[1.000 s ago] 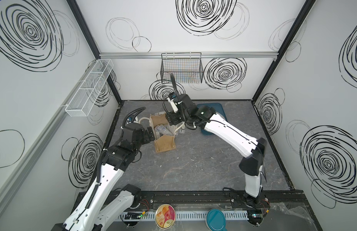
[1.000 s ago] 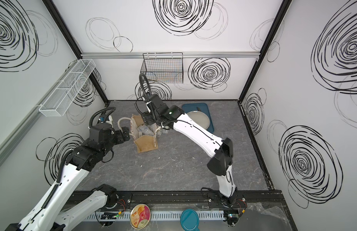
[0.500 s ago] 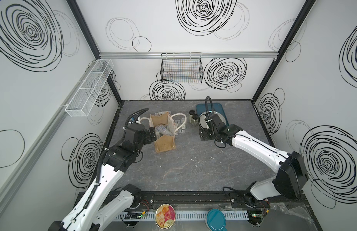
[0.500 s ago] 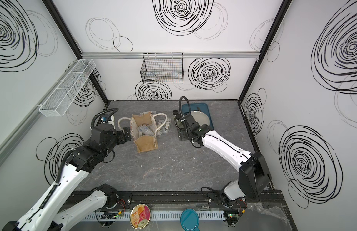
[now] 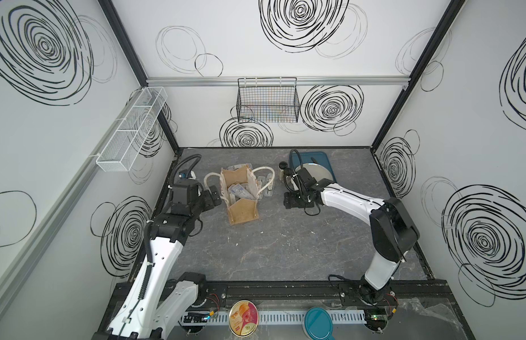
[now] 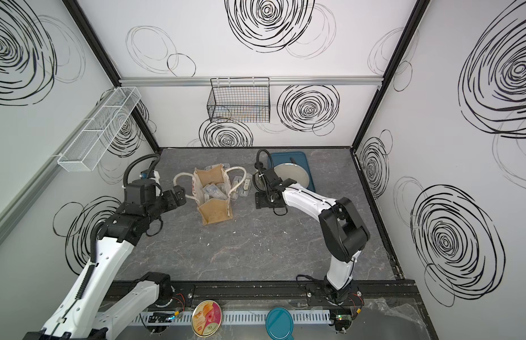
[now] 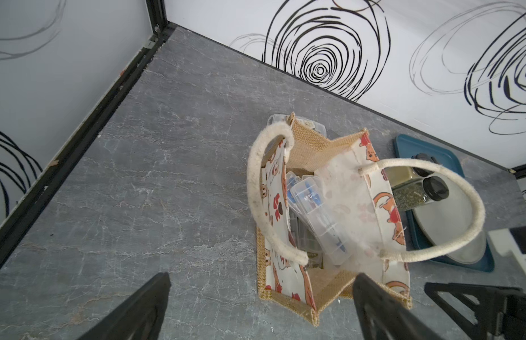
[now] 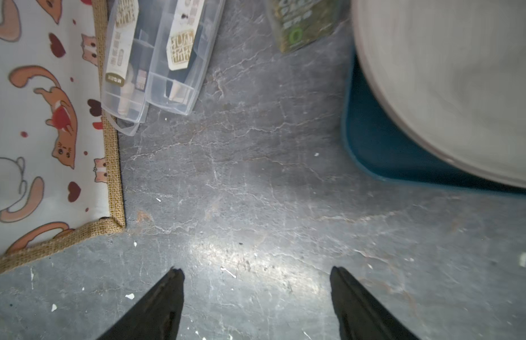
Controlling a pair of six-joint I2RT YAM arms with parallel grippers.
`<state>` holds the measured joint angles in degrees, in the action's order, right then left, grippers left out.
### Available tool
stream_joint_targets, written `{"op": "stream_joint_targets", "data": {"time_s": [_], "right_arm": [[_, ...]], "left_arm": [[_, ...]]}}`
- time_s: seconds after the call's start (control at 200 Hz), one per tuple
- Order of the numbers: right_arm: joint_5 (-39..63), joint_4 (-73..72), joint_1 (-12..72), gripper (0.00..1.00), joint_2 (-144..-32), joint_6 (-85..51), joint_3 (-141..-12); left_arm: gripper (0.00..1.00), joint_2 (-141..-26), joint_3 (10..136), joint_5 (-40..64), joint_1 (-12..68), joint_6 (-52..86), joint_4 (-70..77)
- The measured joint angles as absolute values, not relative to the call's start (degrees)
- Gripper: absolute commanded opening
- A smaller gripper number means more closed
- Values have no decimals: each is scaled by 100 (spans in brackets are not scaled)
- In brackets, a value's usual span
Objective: Put the compass set into the canvas bag
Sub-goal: Pick up the compass set at the center of the board.
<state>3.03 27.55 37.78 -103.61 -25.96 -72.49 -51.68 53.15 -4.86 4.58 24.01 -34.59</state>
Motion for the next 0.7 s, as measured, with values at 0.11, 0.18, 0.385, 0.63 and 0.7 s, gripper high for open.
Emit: {"op": "stream_joint_targets", "data": {"time_s": [0.11, 0.18, 0.385, 0.63, 0.7], "right_arm": [[464, 2799, 3846, 82, -10659, -2593, -7511], [541, 2847, 3885, 82, -10849, -2591, -7776], [687, 2915, 3940, 82, -11340, -2565, -8451], [814, 3127, 4016, 81, -11979, -2480, -9345], [834, 3201, 4058, 81, -12154, -2440, -9662]], "left_arm": [[92, -5325, 5293, -276, 340, 2353, -3304], [88, -5446, 5282, -154, 287, 2327, -3218], [79, -5771, 5186, 89, 207, 2272, -2967], [48, -6088, 5131, 333, 172, 2217, -2674], [41, -6145, 5124, 388, 169, 2209, -2626]]}}
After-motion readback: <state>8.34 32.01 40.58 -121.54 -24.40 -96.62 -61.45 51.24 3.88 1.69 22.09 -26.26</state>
